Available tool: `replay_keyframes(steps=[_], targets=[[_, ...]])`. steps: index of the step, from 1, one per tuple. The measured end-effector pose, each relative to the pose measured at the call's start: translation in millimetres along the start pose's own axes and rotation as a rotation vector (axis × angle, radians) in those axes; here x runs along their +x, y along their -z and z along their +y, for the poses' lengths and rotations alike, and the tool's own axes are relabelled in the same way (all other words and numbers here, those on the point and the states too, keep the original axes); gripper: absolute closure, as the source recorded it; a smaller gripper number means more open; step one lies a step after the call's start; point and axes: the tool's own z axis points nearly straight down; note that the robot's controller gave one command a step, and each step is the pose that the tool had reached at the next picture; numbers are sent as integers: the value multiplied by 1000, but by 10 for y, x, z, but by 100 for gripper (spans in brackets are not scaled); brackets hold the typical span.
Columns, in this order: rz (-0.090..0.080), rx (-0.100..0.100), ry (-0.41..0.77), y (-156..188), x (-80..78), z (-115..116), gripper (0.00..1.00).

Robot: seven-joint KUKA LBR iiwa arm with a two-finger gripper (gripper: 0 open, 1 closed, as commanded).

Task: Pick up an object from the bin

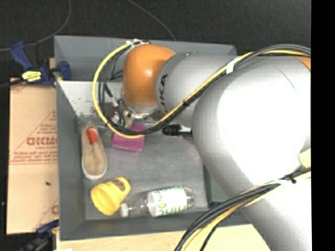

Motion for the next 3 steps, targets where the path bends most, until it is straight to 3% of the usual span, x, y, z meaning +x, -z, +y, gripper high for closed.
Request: replay_keyframes(steps=[3], targets=[[9, 10, 2, 68, 149, 170, 100]])
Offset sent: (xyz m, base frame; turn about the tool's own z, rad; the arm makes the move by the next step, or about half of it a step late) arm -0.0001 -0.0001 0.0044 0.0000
